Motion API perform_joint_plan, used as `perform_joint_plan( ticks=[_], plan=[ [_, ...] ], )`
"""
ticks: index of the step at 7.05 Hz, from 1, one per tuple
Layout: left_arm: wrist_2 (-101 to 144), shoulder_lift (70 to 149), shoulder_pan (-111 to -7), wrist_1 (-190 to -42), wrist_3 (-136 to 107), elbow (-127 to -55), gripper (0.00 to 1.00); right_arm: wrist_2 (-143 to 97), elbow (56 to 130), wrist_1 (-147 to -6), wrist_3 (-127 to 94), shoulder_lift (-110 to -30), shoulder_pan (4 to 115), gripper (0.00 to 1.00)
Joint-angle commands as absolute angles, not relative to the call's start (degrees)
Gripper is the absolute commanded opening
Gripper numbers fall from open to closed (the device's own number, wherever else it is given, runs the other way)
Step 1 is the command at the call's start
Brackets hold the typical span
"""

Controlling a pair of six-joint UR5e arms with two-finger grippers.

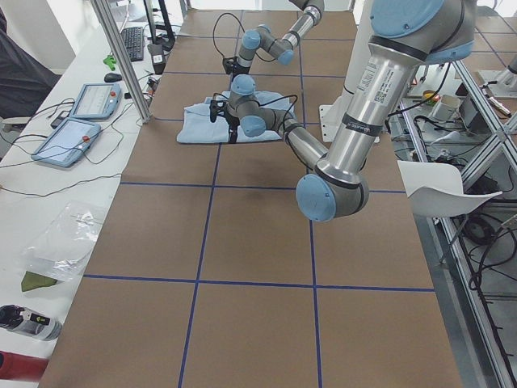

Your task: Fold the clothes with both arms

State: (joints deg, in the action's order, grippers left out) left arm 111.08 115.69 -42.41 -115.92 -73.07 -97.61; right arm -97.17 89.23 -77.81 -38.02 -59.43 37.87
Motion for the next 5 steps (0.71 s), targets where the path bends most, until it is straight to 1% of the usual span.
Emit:
perform_joint_plan(
  ticks=[1, 5],
  plan=[
    [111.09, 115.66, -42.45, -115.93, -72.95, -97.65, 1.00, -98.44, 90.70, -77.78, -37.97, -57.32, 36.84, 1.00],
    [111.09, 115.66, -42.45, -115.93, -73.12, -97.56, 1.00, -97.82, 90.62, -77.87, -37.97, -56.25, 30.86, 1.00]
  ],
)
